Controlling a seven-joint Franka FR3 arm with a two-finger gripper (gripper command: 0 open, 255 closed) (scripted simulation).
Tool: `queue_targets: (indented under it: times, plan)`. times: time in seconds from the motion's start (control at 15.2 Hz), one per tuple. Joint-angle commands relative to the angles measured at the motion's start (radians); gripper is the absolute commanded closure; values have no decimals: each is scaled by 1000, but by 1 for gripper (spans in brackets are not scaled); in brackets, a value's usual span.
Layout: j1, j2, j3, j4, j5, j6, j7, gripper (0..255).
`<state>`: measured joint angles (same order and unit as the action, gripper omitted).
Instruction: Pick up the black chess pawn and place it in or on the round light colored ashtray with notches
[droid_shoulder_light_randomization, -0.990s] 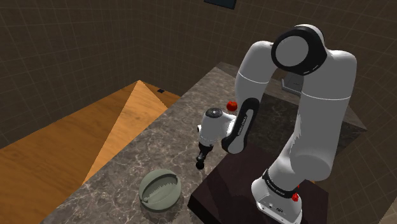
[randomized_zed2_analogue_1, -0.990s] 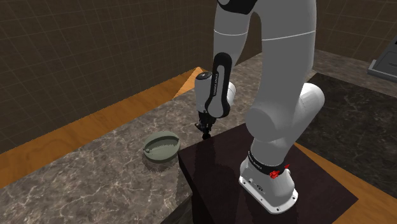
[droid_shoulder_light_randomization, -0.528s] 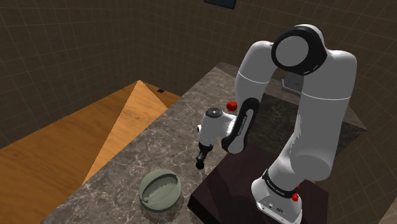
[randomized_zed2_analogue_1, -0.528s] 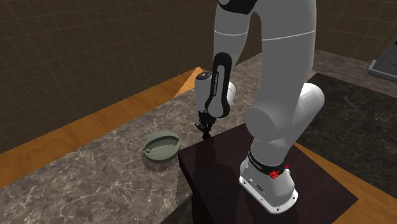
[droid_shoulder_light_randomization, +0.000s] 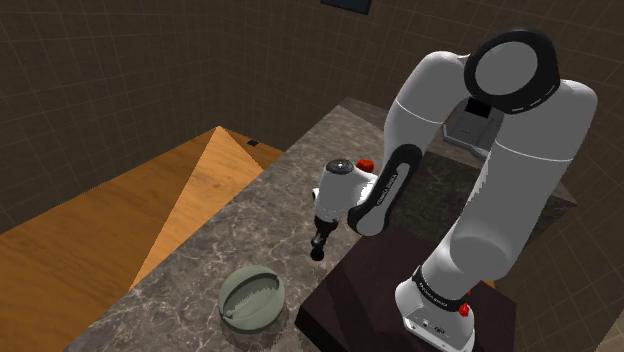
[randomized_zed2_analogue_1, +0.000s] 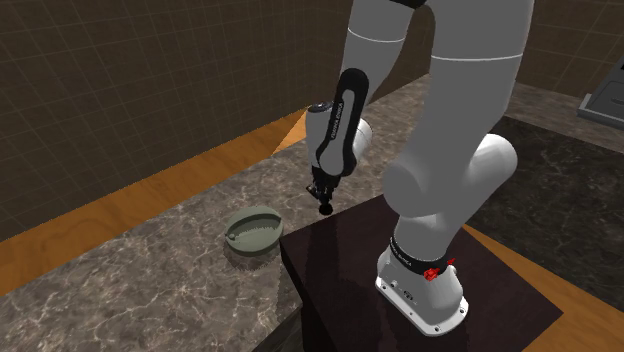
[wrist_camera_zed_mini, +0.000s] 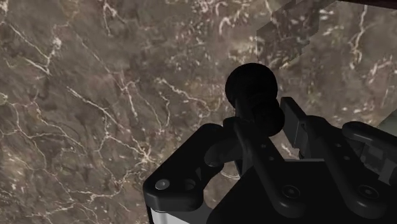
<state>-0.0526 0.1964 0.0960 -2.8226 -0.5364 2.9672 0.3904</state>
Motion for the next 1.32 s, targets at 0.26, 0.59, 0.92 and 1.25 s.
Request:
queue_targets:
  times: [0.26, 0.59, 0.92, 1.25]
  plan:
    - [-76, -133, 125, -38, 214, -89, -167, 255]
    - [-66, -246, 157, -55, 374, -175, -286, 255]
    - [6, -236, 227, 10, 413, -238, -181, 255]
    - [74, -174, 300, 120, 396, -300, -27, 255]
